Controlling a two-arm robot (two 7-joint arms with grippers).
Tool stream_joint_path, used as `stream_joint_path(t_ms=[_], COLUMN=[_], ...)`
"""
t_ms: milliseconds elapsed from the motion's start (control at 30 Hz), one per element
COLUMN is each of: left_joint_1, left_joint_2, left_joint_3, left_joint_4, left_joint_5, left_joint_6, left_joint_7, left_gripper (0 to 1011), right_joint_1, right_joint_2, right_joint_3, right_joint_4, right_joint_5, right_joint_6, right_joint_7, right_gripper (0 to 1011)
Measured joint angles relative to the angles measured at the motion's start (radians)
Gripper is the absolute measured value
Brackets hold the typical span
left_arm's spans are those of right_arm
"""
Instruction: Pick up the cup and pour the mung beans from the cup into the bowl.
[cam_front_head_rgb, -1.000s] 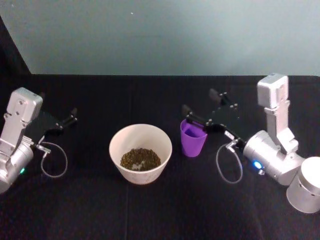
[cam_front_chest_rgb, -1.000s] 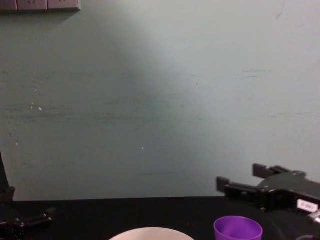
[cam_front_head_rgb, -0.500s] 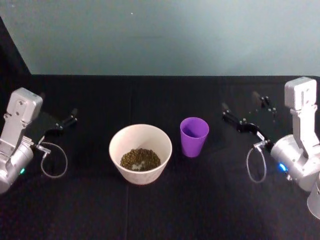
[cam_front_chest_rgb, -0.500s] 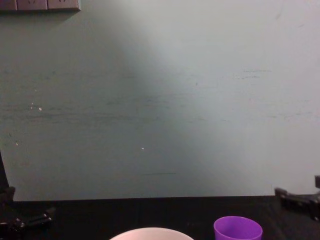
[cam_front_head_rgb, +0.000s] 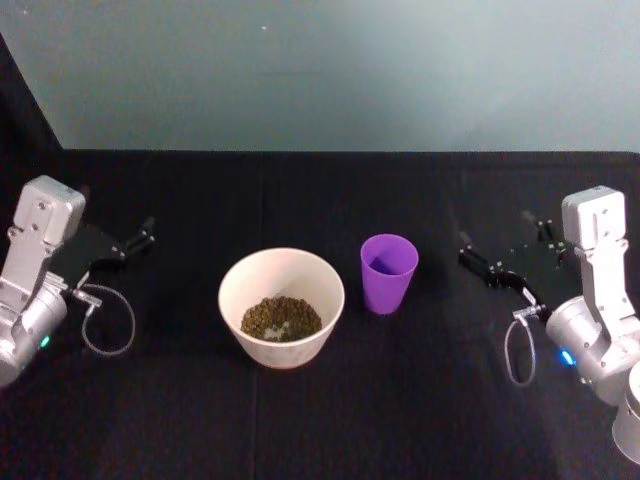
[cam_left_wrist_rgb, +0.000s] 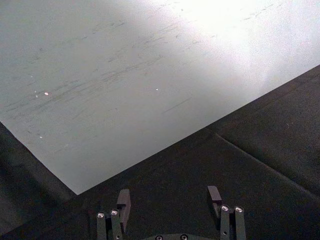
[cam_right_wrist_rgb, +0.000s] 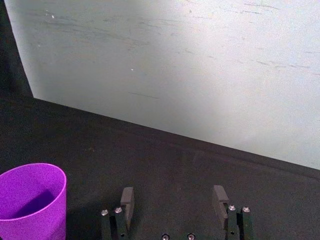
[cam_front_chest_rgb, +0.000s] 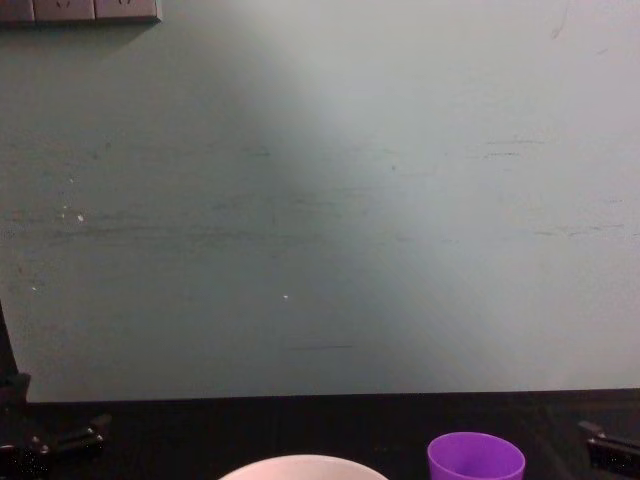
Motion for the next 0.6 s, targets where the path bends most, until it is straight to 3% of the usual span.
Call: stream_joint_path(t_ms=[600], left_joint_1=[0.000], left_joint_2=[0.000], left_joint_3=[0.000], left_joint_4=[0.000], left_joint_5=[0.000], left_joint_6=[0.000], left_joint_7=[0.000], left_gripper=[1000], right_joint_1=[0.005], right_joint_2=[0.002], right_joint_3=[-0.003], right_joint_4=[0.002], right_joint_5=[0.013], right_joint_6=[0.003], right_joint_7=[0.015], right_gripper=[1004])
